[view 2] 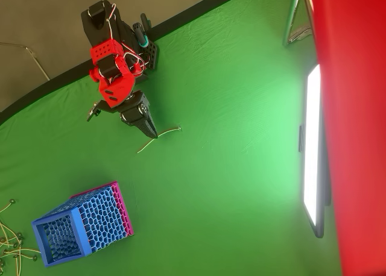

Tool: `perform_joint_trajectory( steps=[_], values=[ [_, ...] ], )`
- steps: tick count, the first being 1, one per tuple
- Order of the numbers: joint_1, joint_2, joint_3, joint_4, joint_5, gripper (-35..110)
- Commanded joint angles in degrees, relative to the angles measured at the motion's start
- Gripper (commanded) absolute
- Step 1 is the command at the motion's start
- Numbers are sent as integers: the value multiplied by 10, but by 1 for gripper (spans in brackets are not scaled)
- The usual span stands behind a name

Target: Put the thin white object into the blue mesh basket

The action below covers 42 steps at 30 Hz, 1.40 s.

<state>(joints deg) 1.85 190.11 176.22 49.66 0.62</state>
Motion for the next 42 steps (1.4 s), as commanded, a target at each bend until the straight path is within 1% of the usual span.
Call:
perform_joint_trajectory(
  steps=[1,32,42],
  values=[
    [8,4,4,4,5,1],
    [8,4,4,4,9,1],
    [-1,-66,-20,-10,15,1]
  ],
)
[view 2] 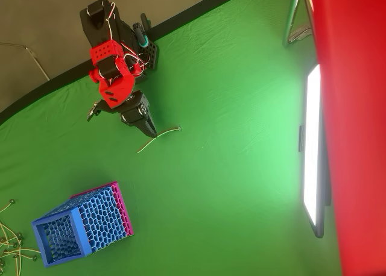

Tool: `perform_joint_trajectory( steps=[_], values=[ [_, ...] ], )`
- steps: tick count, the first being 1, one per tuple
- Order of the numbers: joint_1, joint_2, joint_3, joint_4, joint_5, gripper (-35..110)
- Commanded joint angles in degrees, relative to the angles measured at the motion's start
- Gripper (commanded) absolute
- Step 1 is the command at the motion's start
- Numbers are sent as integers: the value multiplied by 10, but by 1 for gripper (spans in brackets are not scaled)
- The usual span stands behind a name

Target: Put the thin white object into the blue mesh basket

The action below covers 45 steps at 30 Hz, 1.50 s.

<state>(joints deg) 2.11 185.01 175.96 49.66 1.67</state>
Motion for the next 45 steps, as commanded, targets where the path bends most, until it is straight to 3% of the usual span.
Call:
perform_joint_trajectory(
  steps=[1,30,45],
  values=[
    [-4,-25,-20,-13,4,1],
    [-33,-528,-287,10,79,1],
    [-69,-760,-467,83,156,15]
  ],
)
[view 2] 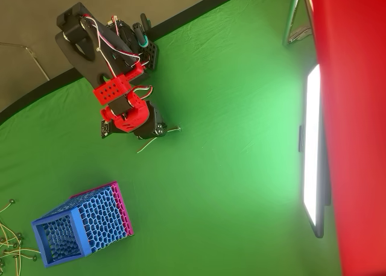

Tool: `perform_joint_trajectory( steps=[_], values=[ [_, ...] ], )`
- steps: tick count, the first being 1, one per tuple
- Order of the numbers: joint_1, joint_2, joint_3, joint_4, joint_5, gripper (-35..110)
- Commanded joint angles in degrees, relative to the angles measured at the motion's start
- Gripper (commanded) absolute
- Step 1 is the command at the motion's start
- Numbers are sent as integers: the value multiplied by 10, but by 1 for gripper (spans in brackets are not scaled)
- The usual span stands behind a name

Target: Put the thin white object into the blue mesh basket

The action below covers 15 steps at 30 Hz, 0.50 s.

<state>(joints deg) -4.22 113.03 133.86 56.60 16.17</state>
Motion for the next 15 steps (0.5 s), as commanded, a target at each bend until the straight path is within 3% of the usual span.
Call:
perform_joint_trajectory(
  steps=[1,15],
  values=[
    [-7,-51,-54,17,11,15],
    [-18,-214,-160,73,16,17]
  ],
)
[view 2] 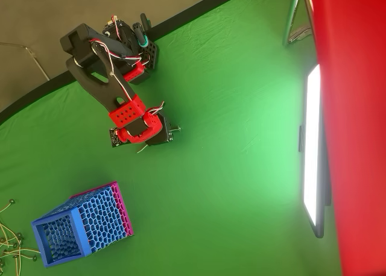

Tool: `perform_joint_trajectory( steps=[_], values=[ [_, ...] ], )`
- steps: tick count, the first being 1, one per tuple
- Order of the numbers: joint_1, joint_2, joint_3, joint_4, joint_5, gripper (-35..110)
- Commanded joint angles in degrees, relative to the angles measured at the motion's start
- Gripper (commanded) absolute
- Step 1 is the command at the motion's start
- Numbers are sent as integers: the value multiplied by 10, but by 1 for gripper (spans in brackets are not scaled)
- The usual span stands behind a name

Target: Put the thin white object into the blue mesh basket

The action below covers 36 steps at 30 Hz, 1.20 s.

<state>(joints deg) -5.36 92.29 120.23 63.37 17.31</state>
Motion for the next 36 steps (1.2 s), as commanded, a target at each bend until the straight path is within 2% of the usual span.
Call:
perform_joint_trajectory(
  steps=[1,15,36],
  values=[
    [-9,-17,-29,8,4,17],
    [-46,-90,-88,26,-16,16],
    [-21,-123,-100,26,-27,8]
  ],
)
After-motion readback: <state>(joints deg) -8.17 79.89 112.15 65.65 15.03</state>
